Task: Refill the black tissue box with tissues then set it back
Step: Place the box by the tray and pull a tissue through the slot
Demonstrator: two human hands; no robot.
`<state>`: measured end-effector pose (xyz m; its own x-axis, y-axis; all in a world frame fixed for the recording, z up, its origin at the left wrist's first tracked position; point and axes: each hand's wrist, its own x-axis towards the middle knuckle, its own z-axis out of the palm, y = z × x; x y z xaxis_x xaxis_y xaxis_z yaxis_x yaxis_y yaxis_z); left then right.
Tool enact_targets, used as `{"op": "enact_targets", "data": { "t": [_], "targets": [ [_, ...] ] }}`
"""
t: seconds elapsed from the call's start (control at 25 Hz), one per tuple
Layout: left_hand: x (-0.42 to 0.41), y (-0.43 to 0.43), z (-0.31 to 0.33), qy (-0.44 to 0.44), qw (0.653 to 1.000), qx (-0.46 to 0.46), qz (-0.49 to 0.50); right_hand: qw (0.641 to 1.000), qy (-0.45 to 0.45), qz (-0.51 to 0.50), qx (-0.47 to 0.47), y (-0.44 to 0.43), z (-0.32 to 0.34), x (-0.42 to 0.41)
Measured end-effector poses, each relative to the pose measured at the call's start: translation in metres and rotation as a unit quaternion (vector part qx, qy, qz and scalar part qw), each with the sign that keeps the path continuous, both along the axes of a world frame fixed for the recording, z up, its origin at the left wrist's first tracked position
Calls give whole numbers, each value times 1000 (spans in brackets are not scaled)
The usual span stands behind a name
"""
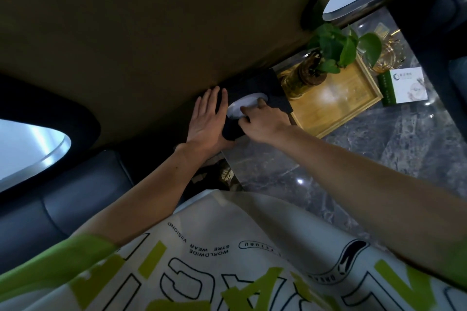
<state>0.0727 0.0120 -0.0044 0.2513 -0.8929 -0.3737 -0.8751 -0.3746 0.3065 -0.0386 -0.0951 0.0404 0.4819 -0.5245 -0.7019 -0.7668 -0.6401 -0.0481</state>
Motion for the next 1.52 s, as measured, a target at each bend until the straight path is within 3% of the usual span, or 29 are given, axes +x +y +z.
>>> {"op": "enact_targets", "data": {
  "t": [0.12,0.2,0.32,0.4,0.6,0.96,1.12,1.28,1.4,1.52],
  "targets": [
    [-1,0,-1,-16,1000,8,1,999,-2,7,-46,-1,-4,7],
    [-1,0,-3,-29,1000,3,4,990,-63,16,-123,4,-7,9],
    [0,0,-5,-22,1000,6,9,969,-124,-69,-203,13,-12,15],
    [-2,0,-5,-25,1000,5,9,958,-104,-152,-221,11,-16,21],
    [-1,0,-7,-24,1000,-6,20,932,-65,-218,-281,15,-35,37],
    [-4,0,-5,-48,999,-6,1,896,-118,-298,-309,15,-45,42],
    [-3,-1,-7,-61,998,-5,4,914,-120,-273,-275,11,-44,34],
    [-2,3,-8,-48,999,-11,11,918,-192,-308,-159,1,-29,20],
    [-3,5,-7,-37,999,-26,12,871,-304,-386,-30,-5,-14,3],
    [-3,5,-8,-24,999,-40,20,827,-374,-420,5,-2,-4,-14]
  ]
}}
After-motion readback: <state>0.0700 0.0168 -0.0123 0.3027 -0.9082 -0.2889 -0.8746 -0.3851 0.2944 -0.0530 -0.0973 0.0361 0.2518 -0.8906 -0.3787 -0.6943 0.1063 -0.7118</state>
